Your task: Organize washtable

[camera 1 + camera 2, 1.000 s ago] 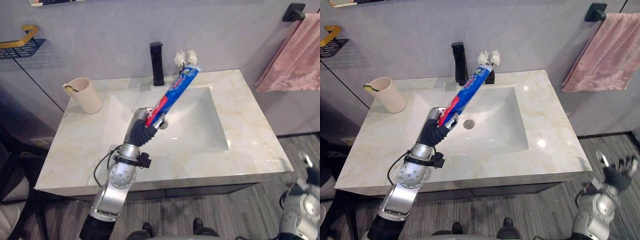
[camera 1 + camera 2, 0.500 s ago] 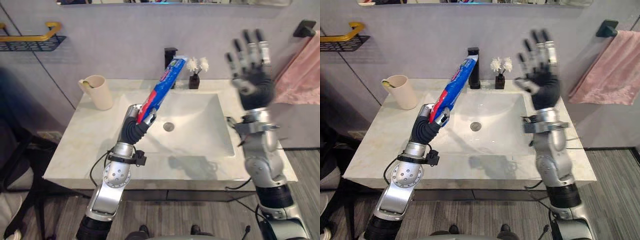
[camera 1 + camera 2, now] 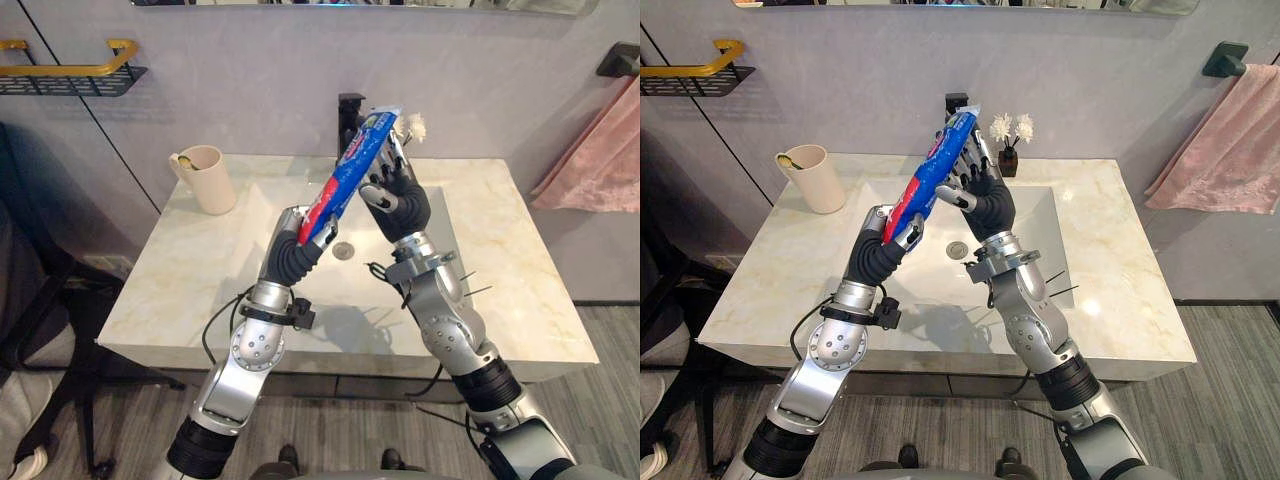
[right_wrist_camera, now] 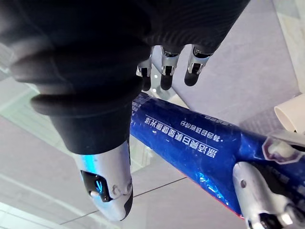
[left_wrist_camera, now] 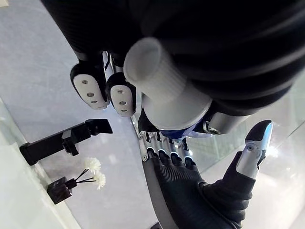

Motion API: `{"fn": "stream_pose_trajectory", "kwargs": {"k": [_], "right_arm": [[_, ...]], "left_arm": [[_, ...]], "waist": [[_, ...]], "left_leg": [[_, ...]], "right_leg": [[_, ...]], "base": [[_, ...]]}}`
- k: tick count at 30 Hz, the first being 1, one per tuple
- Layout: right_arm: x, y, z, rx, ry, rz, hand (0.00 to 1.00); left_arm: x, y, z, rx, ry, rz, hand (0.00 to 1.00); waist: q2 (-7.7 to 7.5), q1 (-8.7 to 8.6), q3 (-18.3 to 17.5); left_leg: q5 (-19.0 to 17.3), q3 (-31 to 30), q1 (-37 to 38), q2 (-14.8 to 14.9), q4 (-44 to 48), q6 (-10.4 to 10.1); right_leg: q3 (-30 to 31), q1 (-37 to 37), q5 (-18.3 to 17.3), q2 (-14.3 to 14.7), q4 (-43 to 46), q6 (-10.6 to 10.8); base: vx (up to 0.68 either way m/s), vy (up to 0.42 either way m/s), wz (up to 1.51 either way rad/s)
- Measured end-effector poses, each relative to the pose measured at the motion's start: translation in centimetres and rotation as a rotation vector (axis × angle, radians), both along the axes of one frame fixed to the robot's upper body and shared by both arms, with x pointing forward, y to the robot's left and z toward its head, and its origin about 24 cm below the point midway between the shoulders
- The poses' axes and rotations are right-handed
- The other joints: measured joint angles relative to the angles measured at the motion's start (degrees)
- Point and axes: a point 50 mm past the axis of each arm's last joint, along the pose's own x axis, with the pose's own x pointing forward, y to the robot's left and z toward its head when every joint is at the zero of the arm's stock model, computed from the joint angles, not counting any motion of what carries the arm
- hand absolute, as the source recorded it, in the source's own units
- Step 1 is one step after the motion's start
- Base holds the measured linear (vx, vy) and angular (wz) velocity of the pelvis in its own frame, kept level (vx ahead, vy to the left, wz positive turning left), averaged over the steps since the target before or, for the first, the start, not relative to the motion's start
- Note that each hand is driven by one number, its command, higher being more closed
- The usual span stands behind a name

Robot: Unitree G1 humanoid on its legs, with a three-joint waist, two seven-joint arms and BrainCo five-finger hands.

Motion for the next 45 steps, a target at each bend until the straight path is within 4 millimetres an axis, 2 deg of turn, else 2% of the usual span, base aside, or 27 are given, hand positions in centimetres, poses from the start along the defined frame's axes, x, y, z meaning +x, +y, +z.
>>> {"fn": "stream_pose_trajectory", "kwargs": {"k": [7,11,19,27,29,38,45], "right_arm": [[0.6,1.3,-0.7,0.050,0.079,0.043,0.00],[0.9,1.8,-1.2,0.068,0.118,0.068,0.00],[1.0,2.6,-1.3,0.129,0.173,0.129,0.00],[1.6,1.6,-1.8,0.106,0.200,0.079,0.00],[1.5,1.6,-2.0,0.108,0.209,0.074,0.00],[0.7,1.6,-4.2,0.162,0.303,0.052,0.00],[0.4,2.1,-4.8,0.165,0.337,0.076,0.00]], "left_arm": [[0.1,-1.0,-0.7,0.029,0.020,-0.032,1.00],[0.2,-2.1,-1.0,0.061,0.023,-0.063,1.00],[0.5,-2.8,-1.6,0.098,0.033,-0.073,1.00],[1.3,-3.5,-2.1,0.235,-0.008,-0.067,1.00],[1.4,-3.3,-2.2,0.262,-0.012,-0.071,1.00],[0.9,-2.7,-4.0,0.314,0.037,-0.056,1.00],[0.7,-1.8,-4.6,0.361,0.040,-0.035,1.00]], "waist": [[0.14,-0.02,-0.4],[0.87,-0.01,-1.1],[1.30,-0.10,-1.9],[0.99,0.03,-2.2],[0.97,-0.35,-2.2],[0.99,-0.10,-2.2],[0.95,-0.13,-2.2]], "left_leg": [[2.7,-0.3,0.1,-0.3,-3.4,0.0],[4.3,-0.3,0.5,-0.2,-5.3,-0.1],[4.5,-0.2,0.6,-0.2,-5.3,-0.2],[4.6,-0.1,-0.3,-0.1,-5.2,-0.3],[4.6,0.0,-0.4,0.0,-5.1,-0.4],[4.6,0.2,0.6,0.0,-5.3,-0.4],[4.7,0.3,0.8,0.0,-5.5,-0.6]], "right_leg": [[-0.9,-1.1,0.4,-0.1,-0.2,-0.6],[-1.0,-1.8,0.5,0.1,-0.1,-0.6],[-0.8,-1.9,0.6,0.1,-0.2,-0.6],[-0.6,-1.6,2.3,0.5,-3.2,-0.7],[-0.6,-1.2,2.6,0.6,-3.6,-0.7],[0.0,-1.9,1.9,0.5,-1.7,-0.8],[0.1,-2.0,1.6,0.5,-1.6,-1.1]], "base": [[-0.08,-0.006,0.02],[-0.06,-0.020,0.00],[-0.01,-0.001,0.00],[0.00,-0.004,-0.01],[0.01,-0.015,-0.05],[-0.04,-0.004,-0.03],[-0.04,-0.002,-0.01]]}}
